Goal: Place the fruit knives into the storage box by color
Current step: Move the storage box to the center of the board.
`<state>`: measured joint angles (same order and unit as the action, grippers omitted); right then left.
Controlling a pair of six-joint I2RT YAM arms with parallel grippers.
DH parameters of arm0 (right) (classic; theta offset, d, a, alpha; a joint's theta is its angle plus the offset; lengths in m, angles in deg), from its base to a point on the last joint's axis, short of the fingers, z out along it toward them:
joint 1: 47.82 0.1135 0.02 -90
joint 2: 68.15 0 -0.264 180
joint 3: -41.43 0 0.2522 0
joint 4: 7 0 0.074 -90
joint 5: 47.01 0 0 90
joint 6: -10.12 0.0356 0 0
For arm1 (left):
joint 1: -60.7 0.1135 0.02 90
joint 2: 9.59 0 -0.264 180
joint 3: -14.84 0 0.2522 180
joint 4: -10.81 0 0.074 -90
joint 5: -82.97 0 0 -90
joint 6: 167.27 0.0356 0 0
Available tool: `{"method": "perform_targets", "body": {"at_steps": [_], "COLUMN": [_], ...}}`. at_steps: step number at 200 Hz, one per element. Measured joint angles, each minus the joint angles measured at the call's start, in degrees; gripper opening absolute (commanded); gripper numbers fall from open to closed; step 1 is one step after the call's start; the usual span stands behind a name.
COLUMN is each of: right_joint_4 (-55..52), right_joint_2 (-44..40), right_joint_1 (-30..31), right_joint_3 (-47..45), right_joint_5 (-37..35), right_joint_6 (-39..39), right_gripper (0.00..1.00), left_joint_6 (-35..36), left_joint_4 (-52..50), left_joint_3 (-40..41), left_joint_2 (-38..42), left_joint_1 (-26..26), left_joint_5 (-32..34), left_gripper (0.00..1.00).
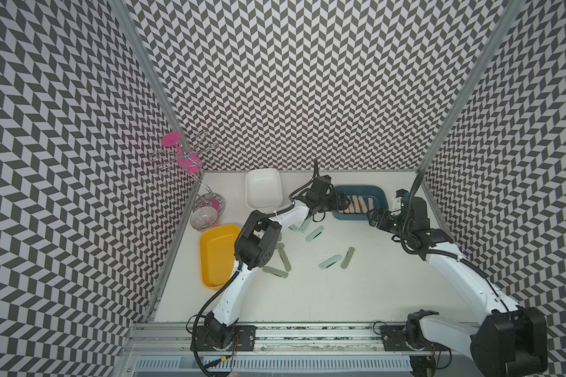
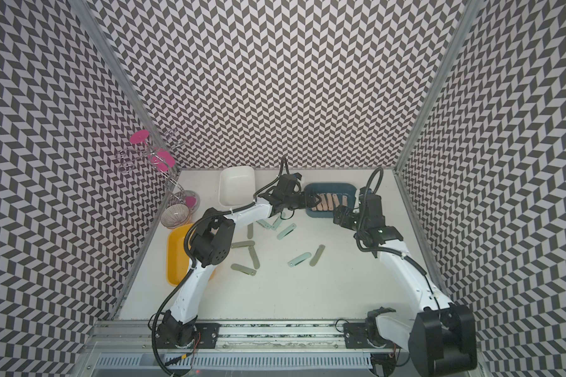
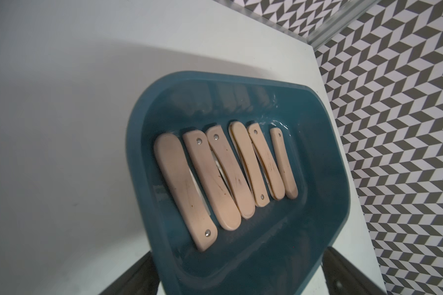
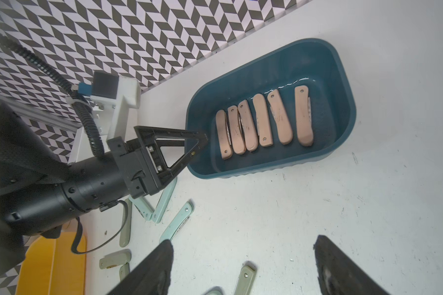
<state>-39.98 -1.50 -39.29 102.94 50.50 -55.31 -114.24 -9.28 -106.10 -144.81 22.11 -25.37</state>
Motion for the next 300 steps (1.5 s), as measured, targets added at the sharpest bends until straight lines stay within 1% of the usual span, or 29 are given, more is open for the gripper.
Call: {"method": "perform_targets", "body": {"at_steps": [35, 49, 75, 112, 126, 146, 175, 205, 227, 258, 281, 300], "right_joint_4": [0.2, 0.3, 0.5, 0.5, 0.5, 0.7, 2.2, 2.4, 2.6, 3.1, 4.7, 5.6], "right_joint_2": [-2.2, -2.9, -4.0, -4.5, -4.5, -4.5, -3.5, 1.1, 3.7, 6.4, 9.7, 12.3], "right_joint_1": [-0.7, -1.0, -1.7, -1.9, -1.9, -1.9, -2.0, -1.7, -0.5, 1.9, 3.5, 4.9], "right_joint_3": [-1.8, -1.9, -1.9, -1.9, -1.9, -1.9, -2.0, -2.0, -3.4, -5.8, -5.8, -5.1], "right_joint_5": [-0.2, -0.3, -0.3, 0.0, 0.3, 1.6, 5.0, 8.9, 10.2, 10.7, 10.8, 10.8], "right_joint_6": [0.8, 1.1, 1.2, 1.2, 1.2, 1.0, 0.2, -1.2, -1.6, -1.4, -1.1, -0.9], "right_gripper": [0.85, 0.87, 0.89, 0.89, 0.89, 0.89, 0.87, 0.84, 0.84, 0.83, 0.82, 0.82], "left_joint_6": [-1.9, -2.7, -3.8, -3.4, -2.9, -2.1, -0.2, 1.9, 3.4, 5.0, 5.5, 5.5], "left_joint_4": [0.3, 0.6, 0.7, 0.6, 0.7, 0.6, 1.2, 1.7, 0.2, -5.6, -10.0, -13.3], "left_joint_3": [-6.0, -7.9, -10.2, -10.7, -8.3, -1.7, 7.6, 17.6, 25.5, 37.2, 45.7, 50.2], "left_joint_2": [-4.3, -5.8, -7.7, -7.6, -5.7, 0.4, 12.9, 26.9, 35.9, 46.9, 54.5, 59.9], "left_joint_1": [-2.9, -3.7, -4.5, -4.2, -3.9, -3.1, -1.4, 1.2, 3.9, 10.0, 16.5, 21.6], "left_joint_5": [-0.4, -0.5, -0.7, -0.8, -0.6, -0.2, 1.2, 3.7, 6.1, 9.8, 11.8, 13.4], "left_gripper": [0.97, 0.97, 0.97, 0.98, 0.98, 0.98, 0.98, 0.99, 1.00, 1.00, 1.00, 1.00]}}
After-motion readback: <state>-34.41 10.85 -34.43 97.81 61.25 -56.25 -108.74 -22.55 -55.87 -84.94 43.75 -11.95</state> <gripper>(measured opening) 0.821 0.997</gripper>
